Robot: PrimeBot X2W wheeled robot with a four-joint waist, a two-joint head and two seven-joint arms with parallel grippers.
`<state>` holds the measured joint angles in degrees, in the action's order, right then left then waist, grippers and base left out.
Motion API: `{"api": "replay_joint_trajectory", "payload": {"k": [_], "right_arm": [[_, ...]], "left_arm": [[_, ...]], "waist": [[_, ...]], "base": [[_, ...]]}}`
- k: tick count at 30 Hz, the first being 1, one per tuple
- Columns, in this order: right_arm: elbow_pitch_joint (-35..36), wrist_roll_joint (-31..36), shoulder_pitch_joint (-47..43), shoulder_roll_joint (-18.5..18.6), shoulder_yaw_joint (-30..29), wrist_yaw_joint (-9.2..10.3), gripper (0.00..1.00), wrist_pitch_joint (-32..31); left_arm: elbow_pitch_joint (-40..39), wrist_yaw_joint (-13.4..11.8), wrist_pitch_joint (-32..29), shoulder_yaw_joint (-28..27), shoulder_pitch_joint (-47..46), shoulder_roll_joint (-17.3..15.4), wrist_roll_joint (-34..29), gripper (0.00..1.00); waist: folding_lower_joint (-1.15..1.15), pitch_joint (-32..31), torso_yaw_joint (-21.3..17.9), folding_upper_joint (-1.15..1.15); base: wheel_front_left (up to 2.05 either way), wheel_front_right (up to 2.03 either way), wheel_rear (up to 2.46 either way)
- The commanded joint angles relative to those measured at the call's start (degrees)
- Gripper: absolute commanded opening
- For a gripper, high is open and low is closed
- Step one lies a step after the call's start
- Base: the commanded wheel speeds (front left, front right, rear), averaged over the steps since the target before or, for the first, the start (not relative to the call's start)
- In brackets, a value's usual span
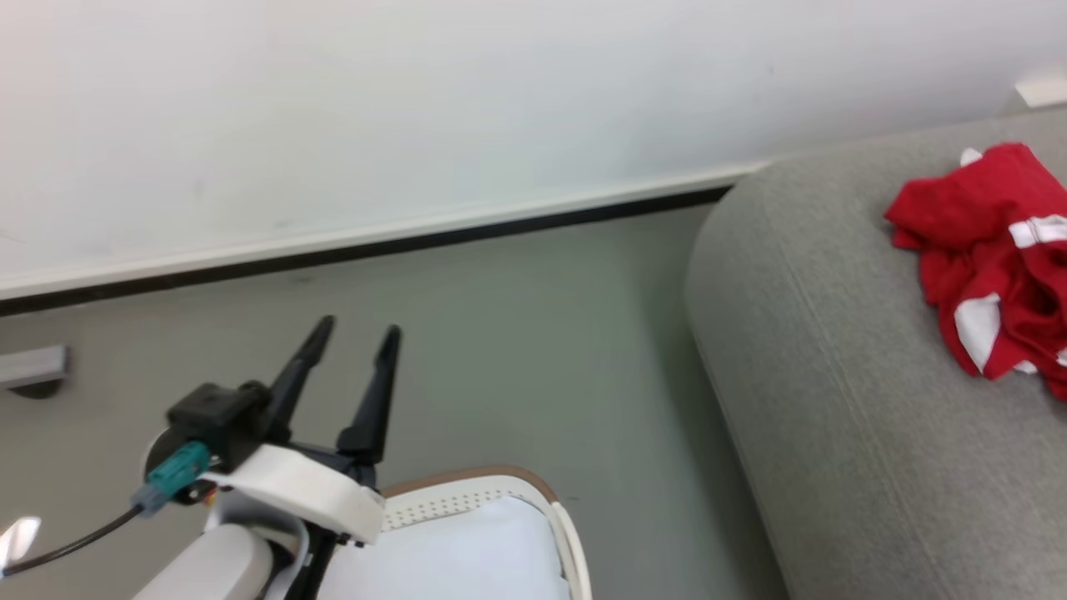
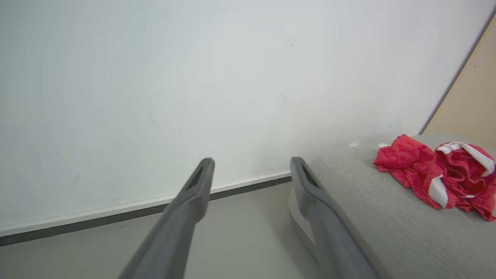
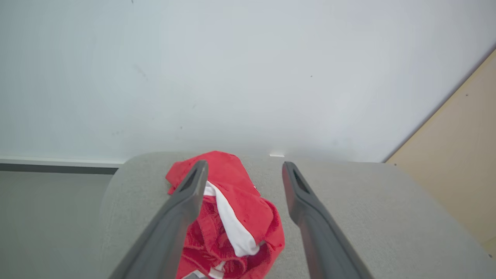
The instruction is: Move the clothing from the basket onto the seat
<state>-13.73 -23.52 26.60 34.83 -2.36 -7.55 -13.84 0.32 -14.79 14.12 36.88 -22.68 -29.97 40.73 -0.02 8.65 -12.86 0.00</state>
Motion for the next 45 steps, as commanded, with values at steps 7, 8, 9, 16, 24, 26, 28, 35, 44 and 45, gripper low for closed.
{"api": "replay_joint_trajectory", "payload": {"k": [7,8,9,16,24,26,28,35,44,45], "right_arm": [[10.4,-2.2,-6.8,-8.1,0.9,0.14,1.0,4.8],[11.3,-1.4,-8.0,-9.2,1.3,0.14,1.0,5.9],[11.9,-0.7,-9.3,-10.3,1.8,0.14,1.0,7.1],[10.9,3.7,-16.9,-18.1,4.0,0.14,1.0,17.0],[7.1,7.6,-21.1,-24.7,7.5,0.14,1.0,25.3],[6.1,8.3,-21.5,-25.5,9.1,0.14,1.0,26.1],[5.1,8.9,-21.7,-26.3,9.4,0.14,1.0,26.8],[1.4,8.4,-22.6,-29.8,10.1,0.14,1.0,28.6],[-0.7,8.3,-20.3,-30.9,12.5,0.14,1.0,29.0],[-0.8,8.1,-19.9,-31.0,12.5,0.14,1.0,29.0]], "left_arm": [[-2.0,-4.1,1.0,-7.3,6.9,-0.1,2.1,1.0],[-2.1,-4.7,1.0,-8.4,8.0,0.3,2.4,1.0],[-2.3,-5.2,1.0,-9.5,8.9,0.4,2.1,1.0],[-2.8,-4.9,1.0,-15.8,15.8,3.2,-1.7,1.0],[-2.5,0.6,1.0,-24.4,23.0,10.0,-7.7,1.0],[-1.8,2.5,1.0,-26.3,24.2,11.8,-9.3,1.0],[-0.4,4.5,1.0,-28.1,25.6,13.6,-11.0,1.0],[3.9,10.4,1.0,-33.2,26.6,19.4,-16.7,1.0],[6.4,15.0,1.0,-37.4,24.6,23.3,-21.7,1.0],[6.6,15.5,1.0,-37.9,24.4,23.6,-21.9,1.0]], "waist": [[0.02,-4.2,5.8,0.0],[0.02,-4.7,6.5,0.0],[0.02,-5.1,7.2,0.0],[0.02,-7.6,10.6,0.0],[0.02,-8.1,11.7,0.0],[0.02,-8.0,11.6,0.0],[0.02,-7.9,11.6,0.0],[0.02,-7.9,10.9,0.0],[0.02,-7.1,9.9,0.0],[0.02,-7.0,9.8,0.0]], "base": [[0.0,0.0,0.0],[0.0,0.0,0.0],[0.0,0.0,0.0],[0.0,0.0,0.0],[0.0,0.0,0.0],[0.0,0.0,0.0],[0.0,0.0,0.0],[0.0,0.0,0.0],[0.0,0.0,0.0],[0.0,0.0,0.0]]}}
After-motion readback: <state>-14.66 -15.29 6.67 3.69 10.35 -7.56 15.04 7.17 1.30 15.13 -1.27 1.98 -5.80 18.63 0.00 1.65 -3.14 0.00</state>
